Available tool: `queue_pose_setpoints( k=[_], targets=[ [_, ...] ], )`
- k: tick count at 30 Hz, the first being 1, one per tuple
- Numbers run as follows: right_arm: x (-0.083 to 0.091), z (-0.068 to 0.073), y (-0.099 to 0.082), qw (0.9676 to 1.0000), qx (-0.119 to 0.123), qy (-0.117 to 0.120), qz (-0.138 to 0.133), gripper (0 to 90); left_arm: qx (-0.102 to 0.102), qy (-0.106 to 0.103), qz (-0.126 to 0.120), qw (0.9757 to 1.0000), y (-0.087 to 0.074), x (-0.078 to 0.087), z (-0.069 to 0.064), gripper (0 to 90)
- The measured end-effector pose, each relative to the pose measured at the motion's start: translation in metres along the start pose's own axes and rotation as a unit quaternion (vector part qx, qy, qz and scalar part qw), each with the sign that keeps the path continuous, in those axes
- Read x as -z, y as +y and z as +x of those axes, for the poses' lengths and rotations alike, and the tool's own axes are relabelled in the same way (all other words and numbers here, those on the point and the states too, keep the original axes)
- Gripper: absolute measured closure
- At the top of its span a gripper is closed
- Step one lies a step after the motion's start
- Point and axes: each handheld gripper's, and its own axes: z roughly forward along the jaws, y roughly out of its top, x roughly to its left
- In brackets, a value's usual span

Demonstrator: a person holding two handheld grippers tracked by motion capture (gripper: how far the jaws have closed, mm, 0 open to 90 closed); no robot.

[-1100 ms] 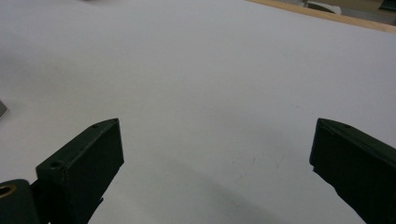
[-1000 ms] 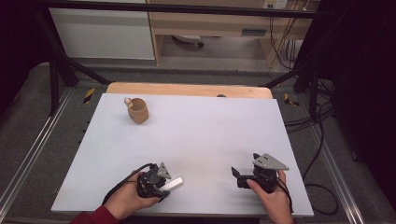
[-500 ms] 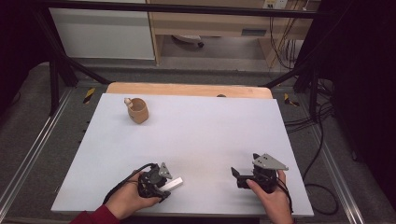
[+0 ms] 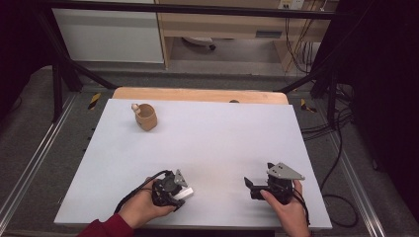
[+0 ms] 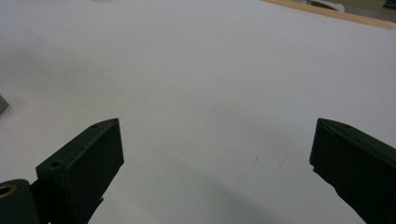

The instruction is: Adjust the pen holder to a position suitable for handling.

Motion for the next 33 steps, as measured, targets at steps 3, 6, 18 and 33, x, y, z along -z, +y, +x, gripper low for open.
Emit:
queue_pose_setpoints(
  k=[3, 6, 18, 33],
  targets=[
    [0.0, 0.0, 0.0, 1.0, -0.001, 0.001, 0.001, 3.1, -0.003, 0.001, 0.002, 1.0, 0.006, -0.002, -0.001, 55.7],
    [0.0, 0.0, 0.0, 1.0, -0.001, 0.002, 0.001, 3.1, -0.008, 0.0, 0.006, 1.0, 0.012, -0.004, -0.001, 57.8],
    [0.0, 0.0, -0.001, 1.0, 0.0, 0.003, 0.003, 3.1, -0.024, -0.003, 0.012, 0.9996, 0.023, -0.008, 0.0, 71.0],
    [0.001, -0.001, 0.0, 1.0, -0.002, 0.001, 0.0, 3.2, 0.007, 0.025, -0.074, 0.9969, 0.015, 0.009, 0.023, 71.2]
  ],
)
